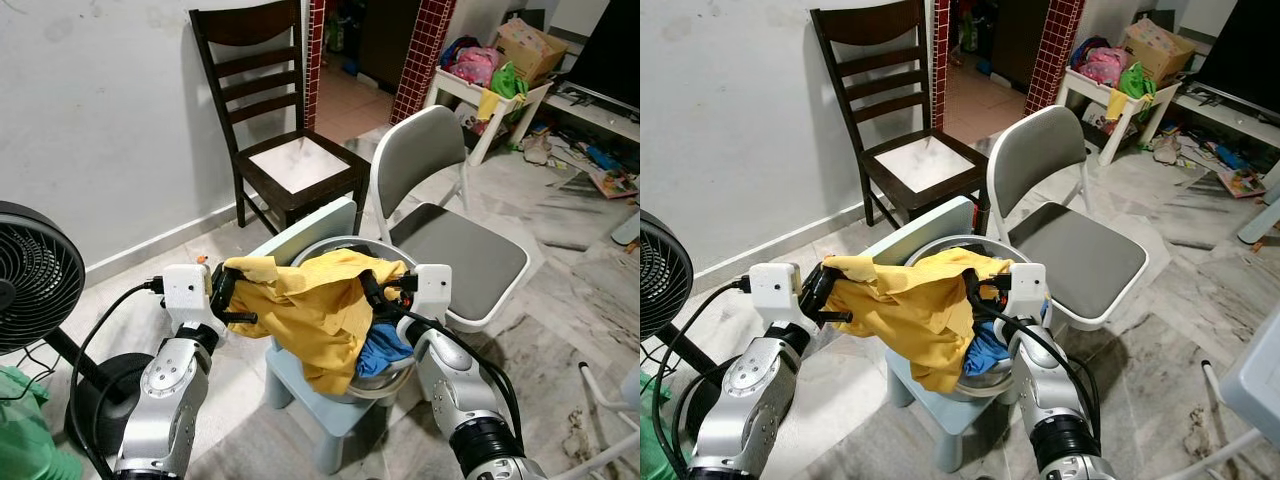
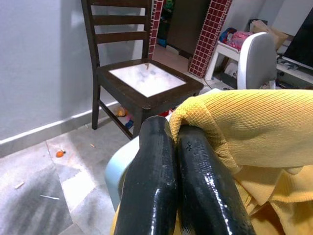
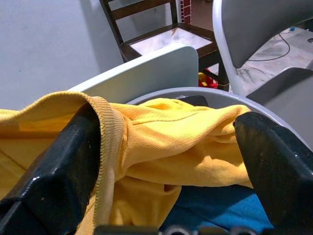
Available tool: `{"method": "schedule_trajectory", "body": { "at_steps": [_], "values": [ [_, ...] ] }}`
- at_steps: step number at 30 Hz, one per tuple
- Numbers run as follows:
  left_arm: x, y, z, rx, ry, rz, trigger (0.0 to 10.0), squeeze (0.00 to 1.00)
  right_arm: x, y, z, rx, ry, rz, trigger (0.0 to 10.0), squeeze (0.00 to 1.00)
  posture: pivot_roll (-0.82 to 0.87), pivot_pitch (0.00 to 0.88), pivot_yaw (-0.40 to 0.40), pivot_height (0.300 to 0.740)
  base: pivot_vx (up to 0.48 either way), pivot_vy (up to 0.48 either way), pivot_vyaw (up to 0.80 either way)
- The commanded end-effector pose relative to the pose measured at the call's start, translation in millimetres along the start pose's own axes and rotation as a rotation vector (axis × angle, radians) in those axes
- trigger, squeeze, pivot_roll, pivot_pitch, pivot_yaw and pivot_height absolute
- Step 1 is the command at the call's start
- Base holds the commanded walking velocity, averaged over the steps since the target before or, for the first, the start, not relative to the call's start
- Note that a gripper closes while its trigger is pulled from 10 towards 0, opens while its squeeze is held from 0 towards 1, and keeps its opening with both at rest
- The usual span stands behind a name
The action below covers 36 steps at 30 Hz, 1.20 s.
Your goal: Hang hanger
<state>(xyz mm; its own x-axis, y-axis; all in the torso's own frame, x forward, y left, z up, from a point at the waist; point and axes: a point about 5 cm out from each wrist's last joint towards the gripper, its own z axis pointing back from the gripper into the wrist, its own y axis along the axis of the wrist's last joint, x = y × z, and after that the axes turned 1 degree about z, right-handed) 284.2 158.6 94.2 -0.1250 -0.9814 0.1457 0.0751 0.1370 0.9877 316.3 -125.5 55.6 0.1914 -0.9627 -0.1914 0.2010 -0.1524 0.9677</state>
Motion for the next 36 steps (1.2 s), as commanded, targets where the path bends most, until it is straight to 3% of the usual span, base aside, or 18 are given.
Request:
{"method": "schedule_trajectory", "body": {
  "at_steps": [1,9,17,21,28,36],
  "values": [
    [-0.6,1,-3.4,-0.008,0.009,-0.006,10.0,0.0,5.0,5,-2.2,0.015,-0.022,-0.015,10.0,0.13,0.04,0.0,-0.046,0.74,0.0,0.0,0.0],
    [2.2,2,-9.1,0.003,-0.03,0.015,10.0,0.0,1.4,10,-8.1,0.023,0.0,0.006,10.0,0.13,0.04,0.0,-0.049,0.74,0.0,0.0,-0.51],
    [10.1,5,-12.0,0.027,-0.066,0.023,10.0,0.0,-6.5,12,-16.0,0.003,0.044,0.06,10.0,0.13,0.06,0.0,-0.043,0.74,0.0,0.0,0.0],
    [6.7,13,-15.8,0.054,-0.049,0.002,10.0,0.0,-16.7,15,-20.3,0.006,0.077,0.074,10.0,0.14,0.06,0.0,-0.047,0.74,0.0,0.0,0.0],
    [-0.7,8,-16.4,0.03,0.017,-0.025,10.0,0.0,-24.9,6,-18.1,-0.008,0.097,0.071,10.0,0.13,0.06,0.0,-0.045,0.74,0.0,0.0,0.0],
    [-1.4,3,-16.2,0.007,0.055,-0.06,10.0,0.0,-24.4,-3,-13.8,-0.029,0.092,0.067,10.0,0.13,0.05,0.006,-0.039,0.74,-0.063,0.0,0.0]
  ]
}}
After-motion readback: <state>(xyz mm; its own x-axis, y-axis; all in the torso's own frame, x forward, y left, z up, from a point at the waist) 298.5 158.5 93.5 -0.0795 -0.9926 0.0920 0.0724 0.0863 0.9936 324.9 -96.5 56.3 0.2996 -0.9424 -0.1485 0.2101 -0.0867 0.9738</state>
